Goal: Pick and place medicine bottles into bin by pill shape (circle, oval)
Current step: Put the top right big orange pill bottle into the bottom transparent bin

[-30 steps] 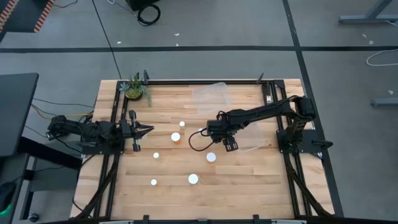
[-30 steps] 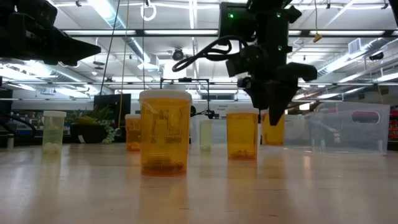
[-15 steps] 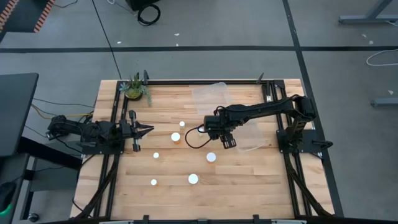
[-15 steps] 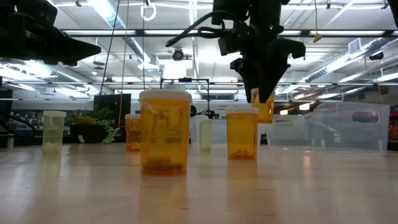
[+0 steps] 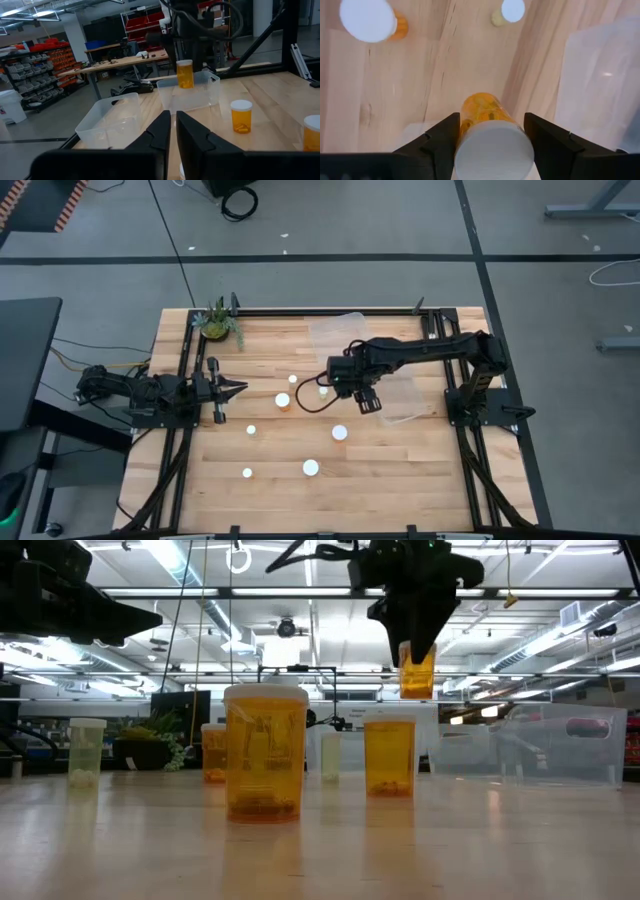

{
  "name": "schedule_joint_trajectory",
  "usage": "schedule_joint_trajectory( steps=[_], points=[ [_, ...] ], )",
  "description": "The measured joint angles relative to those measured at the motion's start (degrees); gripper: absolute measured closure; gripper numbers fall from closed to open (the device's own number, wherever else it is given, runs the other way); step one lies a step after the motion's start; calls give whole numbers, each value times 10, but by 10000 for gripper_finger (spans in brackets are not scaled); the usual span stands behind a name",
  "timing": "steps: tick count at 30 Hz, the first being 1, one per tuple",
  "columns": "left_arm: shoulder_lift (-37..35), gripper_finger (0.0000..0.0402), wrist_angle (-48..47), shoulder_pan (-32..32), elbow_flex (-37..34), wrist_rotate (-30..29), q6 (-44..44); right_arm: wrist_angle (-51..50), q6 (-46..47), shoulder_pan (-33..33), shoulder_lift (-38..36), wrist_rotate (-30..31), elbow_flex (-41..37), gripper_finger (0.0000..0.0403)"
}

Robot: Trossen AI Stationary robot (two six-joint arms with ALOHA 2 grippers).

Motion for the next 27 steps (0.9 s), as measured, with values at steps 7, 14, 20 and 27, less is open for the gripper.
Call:
schedule_joint_trajectory(
  steps=[7,14,20,27],
  points=[
    [0,367,0,0,0,0,0,-35,28,0,-14,-3,8,180],
    [0,374,1,0,0,0,0,-35,79,1,-68,-9,-18,180],
    [0,366,1,0,0,0,0,17,118,1,-157,-10,-107,180],
    [0,366,2,0,0,0,0,35,181,2,-237,-10,-189,180]
  ],
)
